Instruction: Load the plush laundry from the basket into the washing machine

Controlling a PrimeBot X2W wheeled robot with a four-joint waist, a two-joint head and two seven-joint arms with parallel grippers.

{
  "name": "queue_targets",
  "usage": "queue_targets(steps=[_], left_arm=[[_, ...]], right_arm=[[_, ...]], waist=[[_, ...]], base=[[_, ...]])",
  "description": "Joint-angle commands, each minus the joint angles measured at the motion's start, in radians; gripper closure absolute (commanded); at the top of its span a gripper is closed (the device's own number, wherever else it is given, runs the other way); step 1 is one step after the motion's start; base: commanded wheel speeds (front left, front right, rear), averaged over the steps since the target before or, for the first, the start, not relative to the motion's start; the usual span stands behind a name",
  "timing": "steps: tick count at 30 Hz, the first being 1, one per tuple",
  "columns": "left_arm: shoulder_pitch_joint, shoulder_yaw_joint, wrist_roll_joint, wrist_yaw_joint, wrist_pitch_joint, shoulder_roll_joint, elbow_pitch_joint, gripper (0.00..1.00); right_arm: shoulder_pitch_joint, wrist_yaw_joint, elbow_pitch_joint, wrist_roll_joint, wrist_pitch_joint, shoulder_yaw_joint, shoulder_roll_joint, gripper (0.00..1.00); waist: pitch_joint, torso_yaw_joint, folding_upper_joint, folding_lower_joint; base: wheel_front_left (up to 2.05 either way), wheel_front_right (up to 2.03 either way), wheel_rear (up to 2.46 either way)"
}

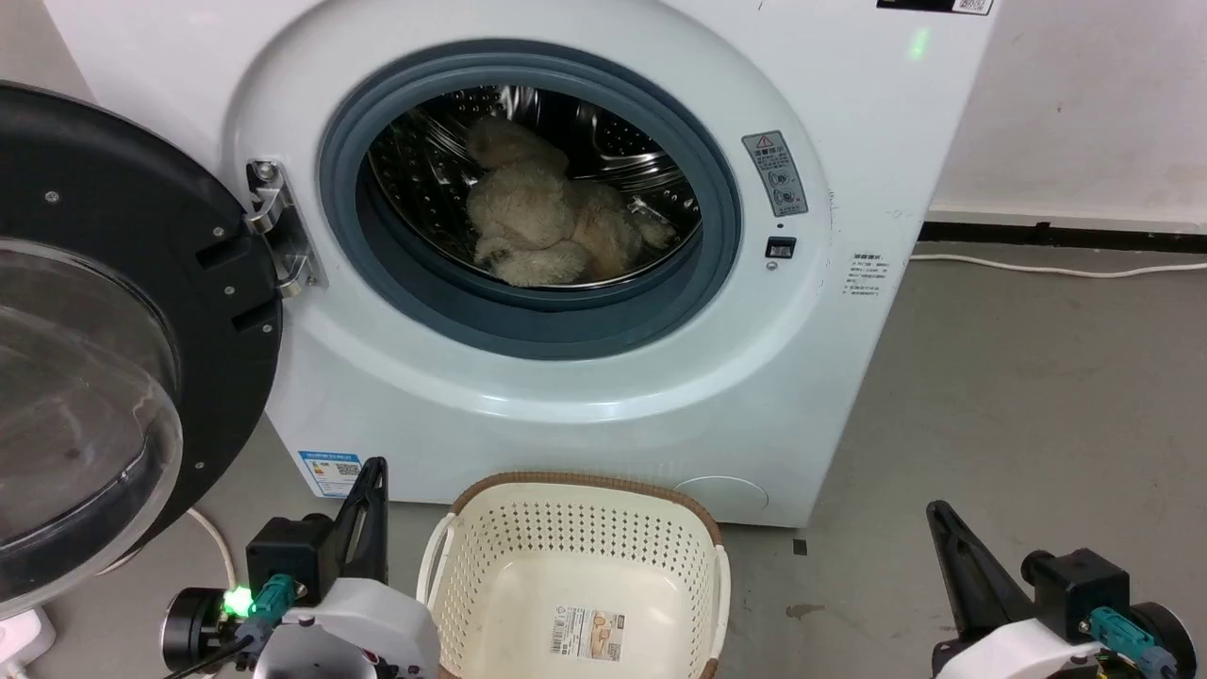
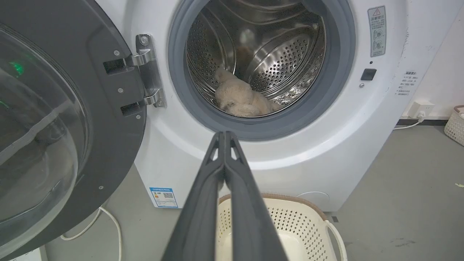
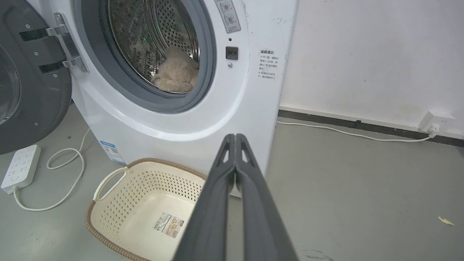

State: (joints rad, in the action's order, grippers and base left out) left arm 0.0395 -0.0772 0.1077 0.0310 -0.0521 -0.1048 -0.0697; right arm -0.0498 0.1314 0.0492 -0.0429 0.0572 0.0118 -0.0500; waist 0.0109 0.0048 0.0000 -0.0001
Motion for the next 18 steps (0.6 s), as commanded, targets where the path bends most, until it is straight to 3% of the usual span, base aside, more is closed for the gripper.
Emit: queue_targets(steps=[1, 18], left_arm=[[-0.021, 0.011, -0.014, -0.006, 0.005, 0.009, 0.012, 1.00], [-0.031, 0.048, -0.066, -0.020, 0.031, 0.034, 0.044, 1.00]], right_arm=[[0.020, -0.001, -0.011, 0.009, -0.005, -0.003, 0.000, 1.00], [0.037, -0.001, -0.032, 0.028, -0.034, -0.008, 0.000, 1.00]], waist=[[-0.001, 0.000, 0.0000, 0.0001], [-0.006, -0.003, 0.0000, 0.0001]], base=[[0.00, 0.00, 0.00], [0.00, 0.00, 0.00]])
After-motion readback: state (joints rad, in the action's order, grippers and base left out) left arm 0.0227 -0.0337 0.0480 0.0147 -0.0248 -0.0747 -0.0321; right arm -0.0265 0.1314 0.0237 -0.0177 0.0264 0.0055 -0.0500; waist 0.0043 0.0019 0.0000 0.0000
